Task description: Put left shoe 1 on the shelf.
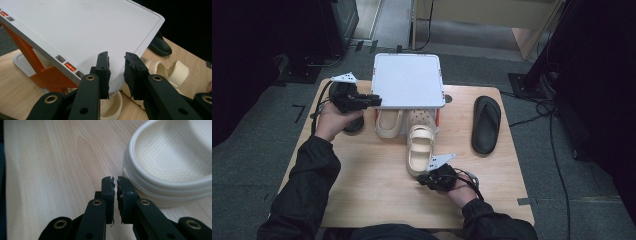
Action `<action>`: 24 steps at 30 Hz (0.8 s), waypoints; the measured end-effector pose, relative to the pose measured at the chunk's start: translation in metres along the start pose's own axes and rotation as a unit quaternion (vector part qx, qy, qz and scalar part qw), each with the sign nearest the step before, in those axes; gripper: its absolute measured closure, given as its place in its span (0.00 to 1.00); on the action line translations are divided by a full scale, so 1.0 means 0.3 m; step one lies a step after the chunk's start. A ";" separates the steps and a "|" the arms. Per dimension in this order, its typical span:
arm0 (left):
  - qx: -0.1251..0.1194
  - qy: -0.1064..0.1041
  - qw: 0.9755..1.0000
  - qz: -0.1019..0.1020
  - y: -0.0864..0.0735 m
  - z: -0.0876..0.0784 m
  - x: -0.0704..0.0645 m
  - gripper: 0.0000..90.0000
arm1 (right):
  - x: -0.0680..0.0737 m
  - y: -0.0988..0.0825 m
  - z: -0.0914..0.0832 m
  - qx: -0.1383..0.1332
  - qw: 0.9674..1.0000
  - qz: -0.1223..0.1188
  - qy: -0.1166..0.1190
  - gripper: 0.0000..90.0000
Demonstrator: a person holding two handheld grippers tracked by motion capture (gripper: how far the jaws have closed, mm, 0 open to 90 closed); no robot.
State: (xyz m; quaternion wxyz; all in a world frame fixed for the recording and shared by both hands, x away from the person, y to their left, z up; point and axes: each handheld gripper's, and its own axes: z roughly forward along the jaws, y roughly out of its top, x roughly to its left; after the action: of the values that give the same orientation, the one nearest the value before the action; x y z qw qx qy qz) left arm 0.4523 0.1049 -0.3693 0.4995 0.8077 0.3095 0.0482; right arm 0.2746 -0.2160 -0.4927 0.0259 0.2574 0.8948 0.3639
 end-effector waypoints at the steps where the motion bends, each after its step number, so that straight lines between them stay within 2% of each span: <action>1: 0.000 0.001 1.000 0.000 0.000 0.000 0.000 0.83 | -0.003 0.001 0.008 0.003 1.000 0.002 -0.001 0.94; 5: 0.001 0.001 1.000 0.000 0.000 0.000 0.000 0.83 | -0.013 0.008 0.015 0.000 1.000 0.001 -0.014 0.97; 7: 0.001 0.001 1.000 0.000 0.000 0.000 0.000 0.84 | -0.014 0.010 0.016 -0.003 1.000 0.000 -0.013 0.97; 10: 0.003 0.001 1.000 -0.002 0.001 0.000 -0.001 0.85 | -0.010 0.016 0.013 -0.016 1.000 -0.003 -0.020 0.97; 14: 0.003 0.000 1.000 -0.002 0.001 0.000 -0.001 0.86 | -0.023 0.027 -0.010 -0.035 0.998 0.001 -0.045 0.97; 18: 0.003 0.000 1.000 -0.003 0.000 0.000 0.000 0.87 | -0.044 0.029 -0.028 -0.050 0.998 0.013 -0.048 0.96; 24: 0.004 -0.001 1.000 -0.003 0.001 0.002 -0.002 0.87 | -0.039 0.035 -0.023 -0.047 0.997 0.002 -0.053 0.97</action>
State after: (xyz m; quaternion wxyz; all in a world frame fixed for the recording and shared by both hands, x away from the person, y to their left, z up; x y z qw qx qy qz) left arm 0.4520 0.1041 -0.3692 0.4968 0.8088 0.3115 0.0452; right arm 0.2876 -0.2197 -0.4823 0.0852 0.2763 0.8736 0.3915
